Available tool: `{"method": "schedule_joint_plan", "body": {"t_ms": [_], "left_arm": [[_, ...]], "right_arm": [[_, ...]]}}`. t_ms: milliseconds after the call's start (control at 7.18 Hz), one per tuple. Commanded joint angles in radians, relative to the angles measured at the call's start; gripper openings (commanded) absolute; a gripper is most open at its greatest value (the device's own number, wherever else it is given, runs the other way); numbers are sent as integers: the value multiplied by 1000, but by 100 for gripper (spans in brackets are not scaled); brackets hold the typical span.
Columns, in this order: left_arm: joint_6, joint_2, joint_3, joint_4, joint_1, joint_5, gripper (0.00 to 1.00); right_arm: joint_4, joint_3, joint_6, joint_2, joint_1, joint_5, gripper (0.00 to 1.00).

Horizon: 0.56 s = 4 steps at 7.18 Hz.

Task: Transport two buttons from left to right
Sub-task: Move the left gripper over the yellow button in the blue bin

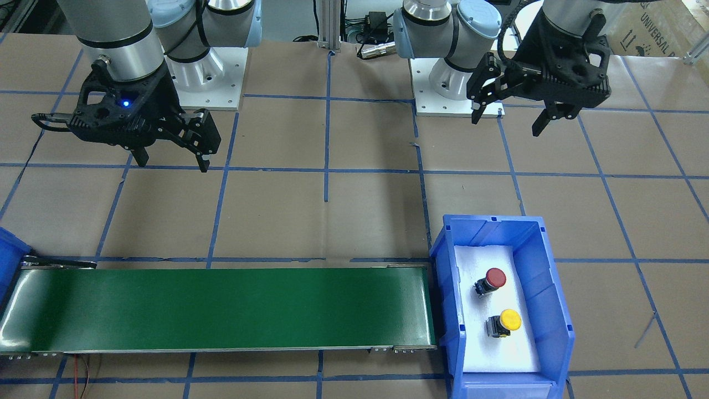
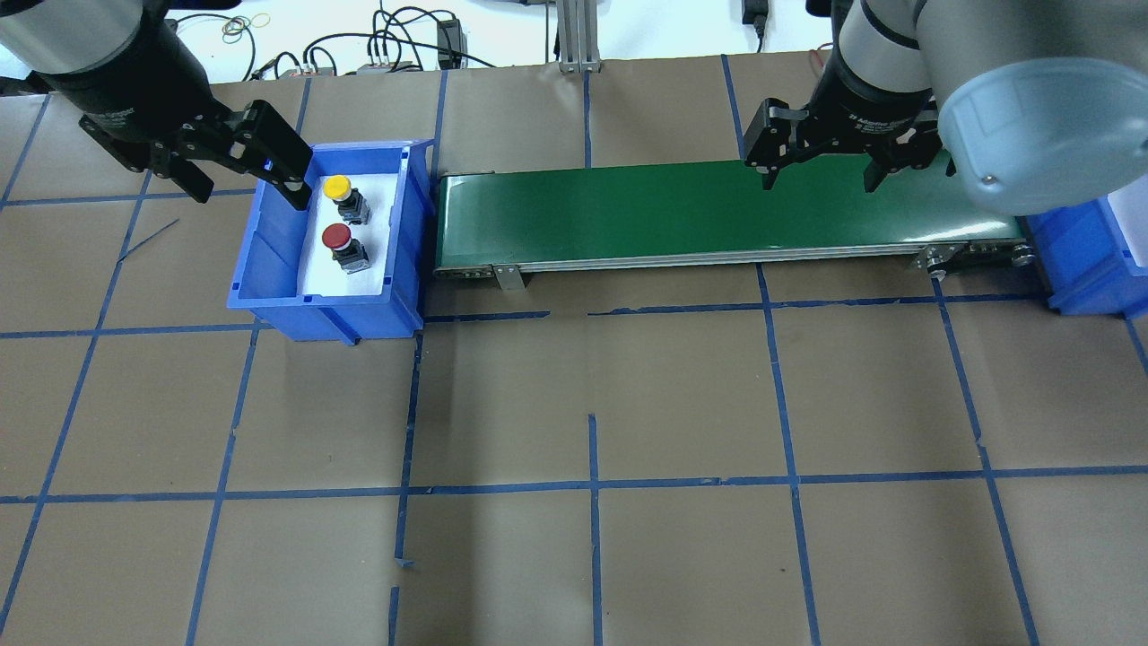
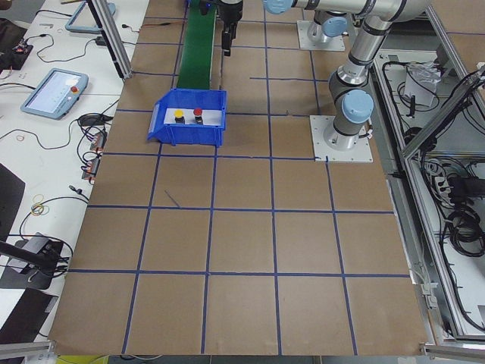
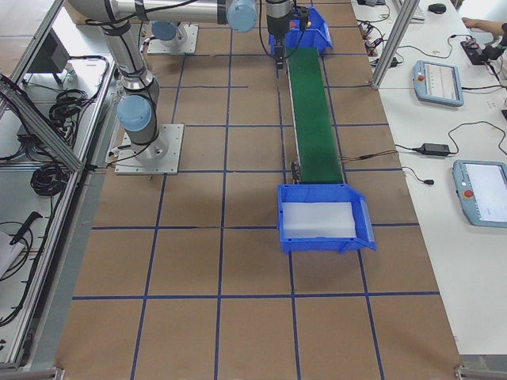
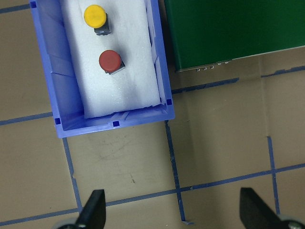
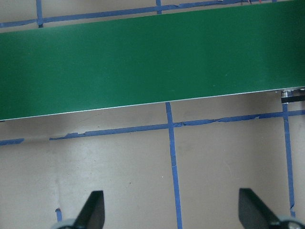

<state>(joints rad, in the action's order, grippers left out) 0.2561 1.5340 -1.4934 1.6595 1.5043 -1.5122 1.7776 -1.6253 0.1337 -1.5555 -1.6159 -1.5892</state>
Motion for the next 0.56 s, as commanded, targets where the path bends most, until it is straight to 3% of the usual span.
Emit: {"method": "schedule_joint_plan", "body": {"t_ms": [0,418], "left_arm": [[-1,1,-2,-4,20,3,100],[9,3,15,-7,1,-3,100]], "right_arm": [[0,1,0,0,1,0,100],[0,2,0,0,4,0,100]]}}
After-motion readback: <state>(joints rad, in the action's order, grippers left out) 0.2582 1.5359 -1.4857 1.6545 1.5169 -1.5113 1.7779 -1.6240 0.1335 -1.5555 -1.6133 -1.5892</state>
